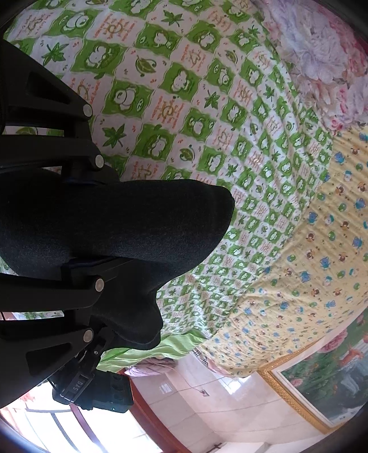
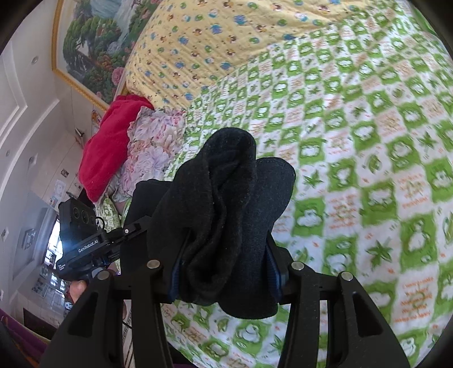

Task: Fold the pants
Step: 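Hold the folded bundle with both grippers and lower it onto the sheet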

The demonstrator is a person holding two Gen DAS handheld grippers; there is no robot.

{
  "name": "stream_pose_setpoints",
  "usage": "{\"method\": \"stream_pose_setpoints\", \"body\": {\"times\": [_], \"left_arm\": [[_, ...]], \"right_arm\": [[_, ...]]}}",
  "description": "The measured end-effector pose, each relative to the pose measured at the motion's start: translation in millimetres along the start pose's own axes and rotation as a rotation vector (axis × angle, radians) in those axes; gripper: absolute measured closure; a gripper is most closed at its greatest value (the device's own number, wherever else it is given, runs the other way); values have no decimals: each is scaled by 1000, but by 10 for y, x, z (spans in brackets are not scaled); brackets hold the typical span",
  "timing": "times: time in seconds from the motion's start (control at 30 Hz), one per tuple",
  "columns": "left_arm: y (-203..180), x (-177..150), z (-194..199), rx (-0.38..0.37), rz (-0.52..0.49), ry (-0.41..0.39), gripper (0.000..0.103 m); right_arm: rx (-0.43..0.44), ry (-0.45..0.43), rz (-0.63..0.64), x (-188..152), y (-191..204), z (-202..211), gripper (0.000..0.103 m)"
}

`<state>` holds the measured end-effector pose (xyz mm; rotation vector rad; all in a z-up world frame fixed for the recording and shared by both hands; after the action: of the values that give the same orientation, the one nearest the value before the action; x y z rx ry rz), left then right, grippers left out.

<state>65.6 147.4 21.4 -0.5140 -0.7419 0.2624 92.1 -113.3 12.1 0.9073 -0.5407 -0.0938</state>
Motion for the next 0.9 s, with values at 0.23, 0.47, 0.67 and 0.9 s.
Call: {"method": "stream_pose_setpoints", "body": {"times": [0.23, 0.47, 0.67, 0.9], "left_arm": [[319, 199, 155, 61, 44, -57, 66], [676, 471, 202, 130, 78, -105, 66], [957, 653, 138, 173, 115, -117, 66], [1171, 751, 121, 211, 142, -130, 66]], "right_arm": [[34, 38, 59, 180, 250, -424, 54], [78, 70, 99, 409, 423, -919, 54], [84, 99, 124, 584, 514, -1301, 54], [94, 126, 141, 670, 578, -1591, 54]]}}
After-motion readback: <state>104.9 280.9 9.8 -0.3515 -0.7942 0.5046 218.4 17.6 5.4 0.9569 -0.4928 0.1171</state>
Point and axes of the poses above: each gripper's, at about its wrist camera, not at the fingertips, and z roughly against the way its jaws point, y to its left, x to its top, the point moved 3 cm from there along -z, roughly the way its jaws point, and after that the axes turned 6 degrees about -z, right-handed, at the moved point
